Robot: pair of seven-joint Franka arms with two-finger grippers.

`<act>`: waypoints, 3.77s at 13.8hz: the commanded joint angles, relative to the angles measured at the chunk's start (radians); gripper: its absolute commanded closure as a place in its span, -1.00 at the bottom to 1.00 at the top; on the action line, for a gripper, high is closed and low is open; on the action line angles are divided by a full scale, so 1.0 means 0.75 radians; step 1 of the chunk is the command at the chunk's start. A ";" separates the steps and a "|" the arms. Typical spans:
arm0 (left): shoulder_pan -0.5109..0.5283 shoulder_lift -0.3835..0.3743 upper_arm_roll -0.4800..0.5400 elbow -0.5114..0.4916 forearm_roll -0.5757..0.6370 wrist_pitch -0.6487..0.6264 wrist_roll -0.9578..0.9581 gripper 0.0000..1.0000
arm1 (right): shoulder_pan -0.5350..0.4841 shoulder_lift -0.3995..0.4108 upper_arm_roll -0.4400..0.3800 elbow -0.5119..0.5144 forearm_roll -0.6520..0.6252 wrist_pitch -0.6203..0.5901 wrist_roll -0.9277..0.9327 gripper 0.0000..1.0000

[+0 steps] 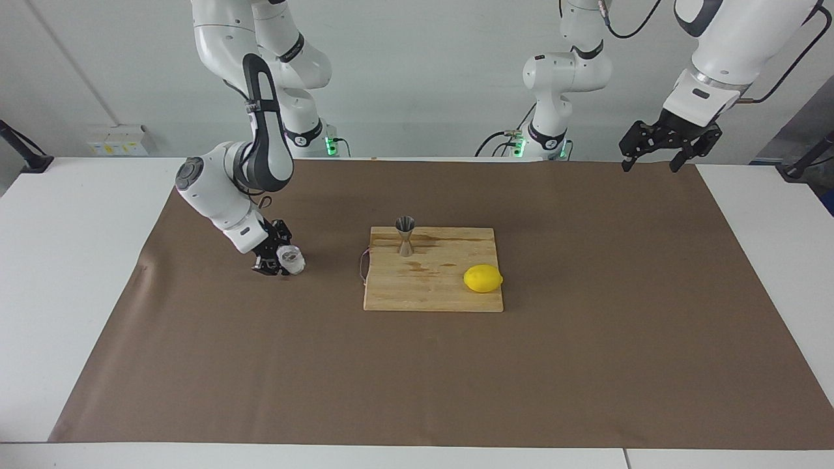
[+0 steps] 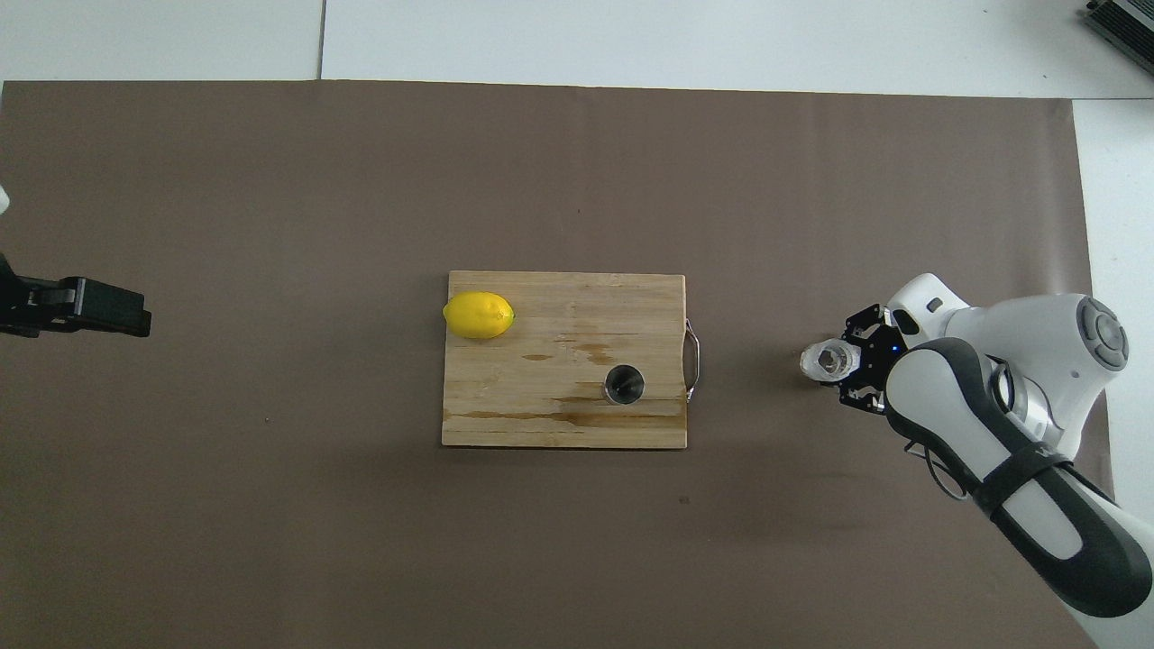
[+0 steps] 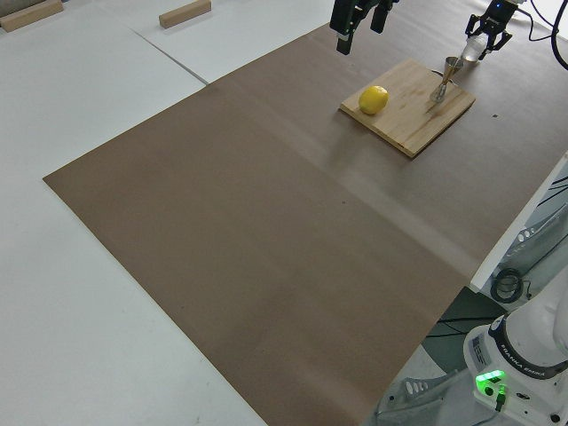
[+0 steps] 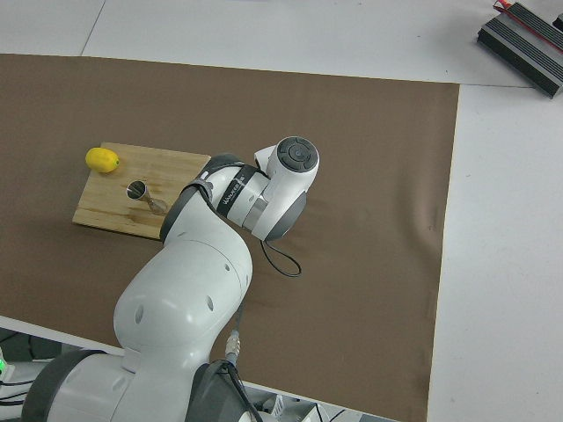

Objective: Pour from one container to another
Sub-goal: 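Close the right gripper around the small white cup, then lift the white cup with the right gripper toward the jigger, then position the white cup above the jigger with the right gripper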

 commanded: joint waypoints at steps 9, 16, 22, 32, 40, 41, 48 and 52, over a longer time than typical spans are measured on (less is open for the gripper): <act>0.014 -0.038 -0.006 -0.036 0.012 -0.010 0.012 -1.00 | 0.070 -0.056 0.018 0.037 0.065 0.007 0.043 0.67; 0.014 -0.038 -0.006 -0.036 0.012 -0.010 0.012 -1.00 | 0.168 -0.105 0.046 0.124 0.055 -0.030 0.196 0.66; 0.014 -0.038 -0.006 -0.036 0.012 -0.010 0.012 -1.00 | 0.273 -0.103 0.048 0.259 -0.151 -0.151 0.478 0.63; 0.014 -0.038 -0.006 -0.036 0.012 -0.010 0.012 -1.00 | 0.473 -0.068 0.048 0.472 -0.542 -0.339 0.951 0.62; 0.014 -0.038 -0.006 -0.036 0.012 -0.010 0.012 -1.00 | 0.649 -0.029 0.048 0.534 -0.831 -0.417 1.119 0.62; 0.014 -0.038 -0.006 -0.036 0.012 -0.010 0.012 -1.00 | 0.651 -0.031 0.050 0.521 -0.875 -0.423 1.129 0.62; 0.014 -0.038 -0.006 -0.036 0.012 -0.010 0.012 -1.00 | 0.719 -0.035 0.052 0.478 -1.086 -0.433 1.135 0.62; 0.014 -0.038 -0.006 -0.036 0.012 -0.010 0.012 -1.00 | 0.763 -0.037 0.052 0.458 -1.180 -0.433 1.137 0.59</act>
